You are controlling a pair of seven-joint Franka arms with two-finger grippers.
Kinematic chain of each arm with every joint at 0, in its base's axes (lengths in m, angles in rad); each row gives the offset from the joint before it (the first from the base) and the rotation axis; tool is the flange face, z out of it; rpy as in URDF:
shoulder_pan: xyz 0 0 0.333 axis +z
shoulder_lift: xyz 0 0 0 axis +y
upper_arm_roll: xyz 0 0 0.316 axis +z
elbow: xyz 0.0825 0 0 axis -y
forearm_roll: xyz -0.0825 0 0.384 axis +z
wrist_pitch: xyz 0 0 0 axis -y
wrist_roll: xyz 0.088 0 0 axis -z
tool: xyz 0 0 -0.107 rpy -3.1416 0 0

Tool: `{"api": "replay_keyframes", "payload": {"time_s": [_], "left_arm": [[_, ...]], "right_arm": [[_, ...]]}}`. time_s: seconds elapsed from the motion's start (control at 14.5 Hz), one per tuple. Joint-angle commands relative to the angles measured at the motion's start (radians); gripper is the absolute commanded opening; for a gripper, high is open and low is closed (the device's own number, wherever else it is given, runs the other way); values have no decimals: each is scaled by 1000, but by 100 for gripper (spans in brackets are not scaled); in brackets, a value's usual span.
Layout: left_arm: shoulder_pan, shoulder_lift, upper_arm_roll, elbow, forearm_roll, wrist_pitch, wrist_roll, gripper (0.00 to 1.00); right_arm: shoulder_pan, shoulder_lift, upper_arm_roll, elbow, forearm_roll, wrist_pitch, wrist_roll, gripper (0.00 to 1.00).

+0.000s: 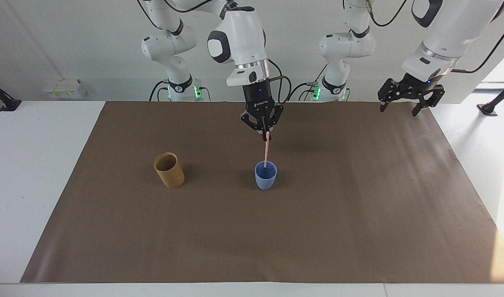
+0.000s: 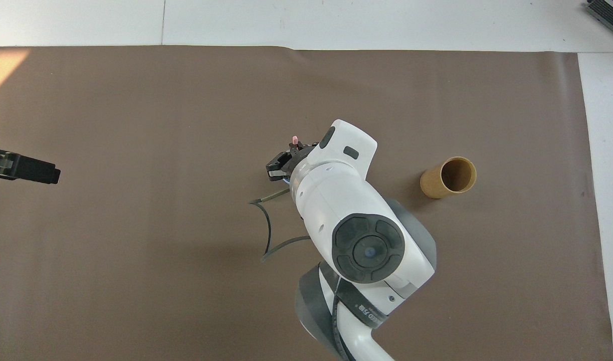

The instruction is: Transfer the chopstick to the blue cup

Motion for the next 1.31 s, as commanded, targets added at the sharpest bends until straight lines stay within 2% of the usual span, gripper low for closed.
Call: {"api": "replay_keyframes", "payload": {"time_s": [0.0, 0.21, 0.42, 0.48, 0.55, 0.83, 1.25], "left_arm": [[9, -17, -11, -3, -16, -33, 8, 100], [19, -14, -10, 12, -59, -34, -44, 100], [13, -25, -10, -6, -62, -31, -60, 100], [10, -27, -8, -8, -59, -34, -49, 100], [9, -33, -8, -20, -59, -36, -49, 100], [8, -50, -8, -43, -50, -36, -37, 100], [8, -51, -7, -54, -25, -36, -5, 100]], "right_arm": [[0, 40, 1, -7, -33, 37, 21, 6], [-10, 42, 1, -31, -33, 35, 18, 22], [-19, 45, 1, -13, -29, 31, 26, 81], [-22, 43, -1, -2, -20, 28, 24, 93], [-32, 37, -7, 5, -16, 20, 24, 100], [-114, -24, -7, 4, -13, -69, 24, 100], [-308, -127, -7, 1, 102, -337, -10, 100]]}}
